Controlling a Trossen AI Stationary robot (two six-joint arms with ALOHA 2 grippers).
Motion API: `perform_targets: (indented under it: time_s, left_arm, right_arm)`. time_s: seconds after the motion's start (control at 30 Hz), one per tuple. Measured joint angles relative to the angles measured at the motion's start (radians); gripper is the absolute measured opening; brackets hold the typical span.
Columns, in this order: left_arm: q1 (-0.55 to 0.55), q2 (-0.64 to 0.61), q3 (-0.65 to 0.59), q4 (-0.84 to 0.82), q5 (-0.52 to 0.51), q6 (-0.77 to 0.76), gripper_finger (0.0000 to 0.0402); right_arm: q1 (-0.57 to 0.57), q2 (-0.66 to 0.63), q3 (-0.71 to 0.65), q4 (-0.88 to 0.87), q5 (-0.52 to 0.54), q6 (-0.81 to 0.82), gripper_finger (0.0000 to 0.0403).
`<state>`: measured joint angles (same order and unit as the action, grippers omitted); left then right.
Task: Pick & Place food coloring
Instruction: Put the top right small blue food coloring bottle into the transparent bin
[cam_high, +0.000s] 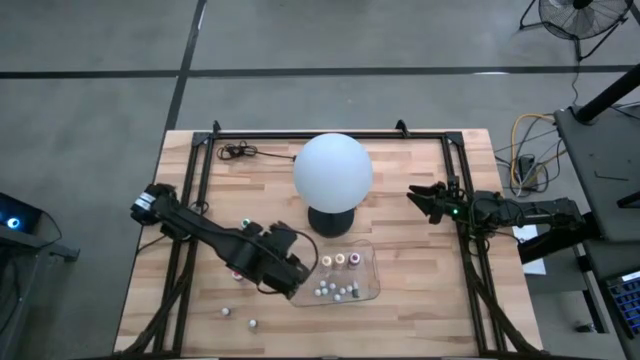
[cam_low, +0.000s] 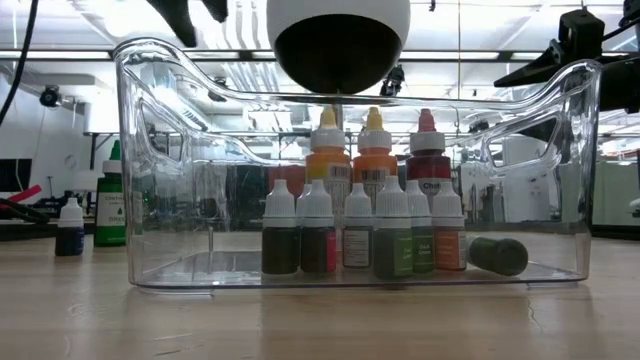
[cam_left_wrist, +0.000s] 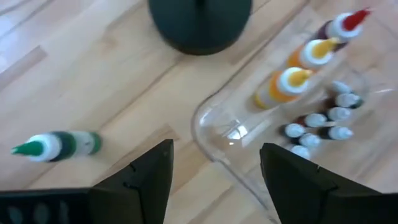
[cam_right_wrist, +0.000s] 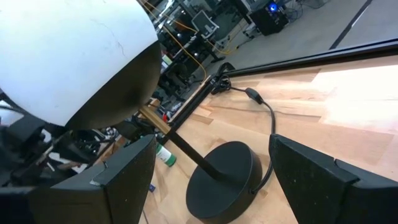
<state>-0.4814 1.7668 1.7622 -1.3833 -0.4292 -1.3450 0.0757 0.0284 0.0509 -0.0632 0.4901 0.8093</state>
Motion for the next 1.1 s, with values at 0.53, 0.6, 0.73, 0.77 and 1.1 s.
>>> perform_targets:
  time_s: [0.53, 0.6, 0.73, 0.77, 1.1]
  left_arm:
    - [-0.018, -0.154, -0.377, 0.045, 0.029, -0.236, 0.021]
    - [-0.017, -0.165, -0.43, 0.087, 0.048, -0.282, 0.021]
    - [-0.016, -0.167, -0.51, 0.128, 0.095, -0.382, 0.021]
    - [-0.016, -0.167, -0.53, 0.135, 0.113, -0.405, 0.021]
    - [-0.009, -0.167, -0.676, 0.2, 0.208, -0.496, 0.021]
  right_arm:
    - [0.0, 0.0, 0.0, 0.0, 0.0, 0.0, 0.0302]
    - [0.0, 0.0, 0.0, 0.0, 0.0, 0.0, 0.0302]
    - [0.0, 0.0, 0.0, 0.0, 0.0, 0.0, 0.0302]
    - [0.0, -0.001, 0.0, 0.0, 0.0, 0.0, 0.0302]
    - [0.0, -0.001, 0.0, 0.0, 0.0, 0.0, 0.0302]
